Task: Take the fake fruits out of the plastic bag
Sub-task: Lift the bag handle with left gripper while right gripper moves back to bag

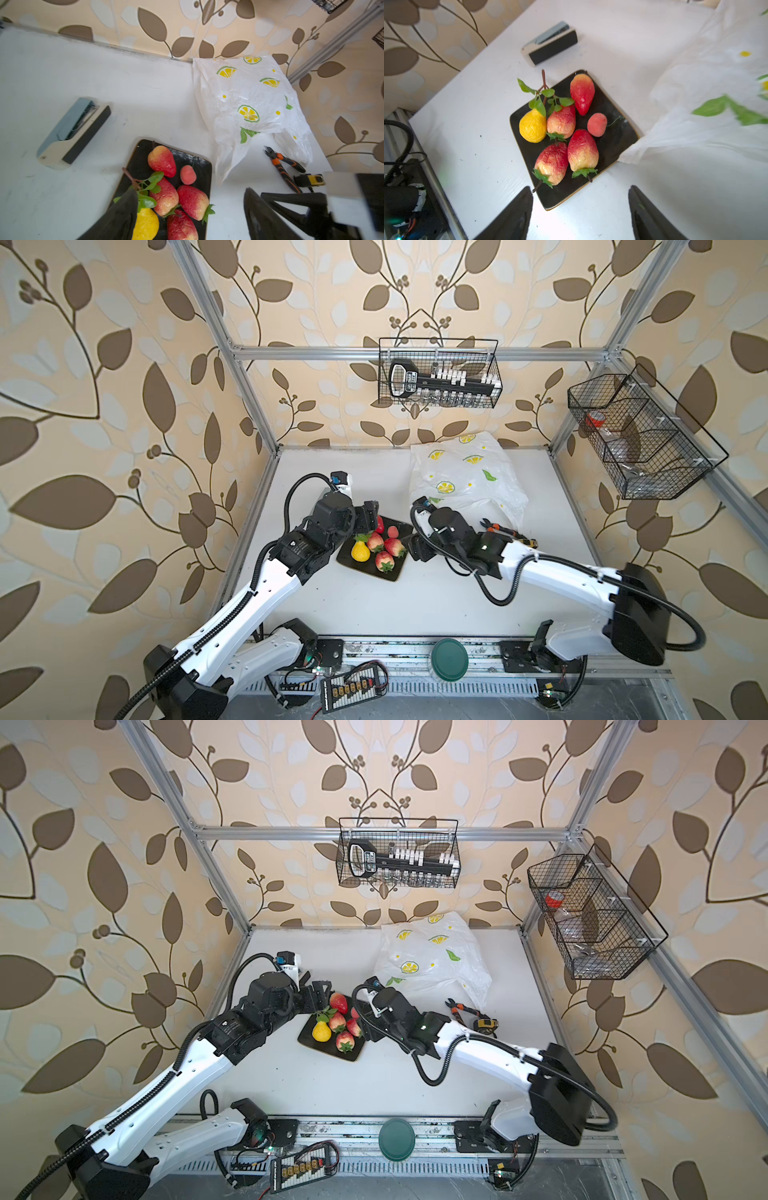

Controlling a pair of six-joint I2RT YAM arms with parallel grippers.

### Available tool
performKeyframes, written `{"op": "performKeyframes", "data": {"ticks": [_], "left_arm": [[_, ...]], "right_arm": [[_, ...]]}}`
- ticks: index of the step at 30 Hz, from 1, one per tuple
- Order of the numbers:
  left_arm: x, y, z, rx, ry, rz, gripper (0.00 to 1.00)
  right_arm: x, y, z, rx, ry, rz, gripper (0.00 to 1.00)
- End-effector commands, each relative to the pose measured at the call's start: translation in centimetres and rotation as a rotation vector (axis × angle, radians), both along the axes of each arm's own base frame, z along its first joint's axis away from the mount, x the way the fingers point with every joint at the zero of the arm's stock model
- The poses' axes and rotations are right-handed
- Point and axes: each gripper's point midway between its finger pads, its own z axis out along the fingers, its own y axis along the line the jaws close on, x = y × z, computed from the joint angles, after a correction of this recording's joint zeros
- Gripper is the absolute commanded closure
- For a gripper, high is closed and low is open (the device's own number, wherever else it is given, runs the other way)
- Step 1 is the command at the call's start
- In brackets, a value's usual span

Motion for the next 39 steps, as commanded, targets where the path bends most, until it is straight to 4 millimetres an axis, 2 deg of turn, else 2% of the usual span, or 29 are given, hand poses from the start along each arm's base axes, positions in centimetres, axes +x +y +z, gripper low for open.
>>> {"op": "performKeyframes", "data": {"ticks": [1,4,7,10,13,15,18,22,24,27,29,35,36,39], "left_arm": [[-0.2,-3.6,-0.9,-0.020,0.008,-0.178,0.23],[-0.7,-6.6,-2.8,0.004,0.051,-0.287,0.23],[-1.1,-9.7,-4.6,0.044,0.085,-0.377,0.19],[-1.1,-12.2,-6.2,0.080,0.099,-0.441,0.15],[0.0,-13.8,-8.7,0.145,0.123,-0.475,0.15],[1.3,-14.2,-11.2,0.210,0.157,-0.465,0.16],[2.7,-15.2,-12.7,0.271,0.162,-0.486,0.20],[4.4,-16.1,-14.5,0.323,0.167,-0.478,0.32],[4.9,-16.5,-15.3,0.332,0.178,-0.477,0.41],[5.6,-16.9,-15.5,0.329,0.173,-0.465,0.59],[5.9,-17.1,-14.7,0.321,0.153,-0.460,0.70],[5.8,-17.2,-10.0,0.287,0.063,-0.468,0.96],[5.7,-17.1,-9.1,0.279,0.052,-0.470,1.00],[5.2,-17.2,-7.0,0.254,0.026,-0.489,1.00]], "right_arm": [[0.3,-5.2,-0.8,-0.019,0.034,-0.178,0.28],[0.3,-9.7,-1.2,0.004,0.054,-0.317,0.29],[-0.5,-12.4,-1.5,0.019,0.047,-0.392,0.28],[-1.4,-14.1,-1.8,0.047,0.058,-0.453,0.28],[-2.1,-15.1,-2.2,0.070,0.072,-0.491,0.28],[-2.4,-15.4,-2.3,0.086,0.076,-0.508,0.28],[-2.7,-15.8,-2.3,0.099,0.076,-0.523,0.28],[-2.9,-16.5,-2.1,0.095,0.072,-0.547,0.29],[-3.0,-16.8,-1.8,0.100,0.065,-0.557,0.29],[-3.1,-17.1,-1.7,0.110,0.060,-0.568,0.29],[-3.2,-17.2,-1.7,0.114,0.060,-0.573,0.30],[-2.8,-17.1,-2.0,0.131,0.063,-0.593,0.36],[-2.5,-16.9,-1.8,0.138,0.056,-0.594,0.37],[-1.3,-16.2,-1.2,0.163,0.050,-0.608,0.41]]}}
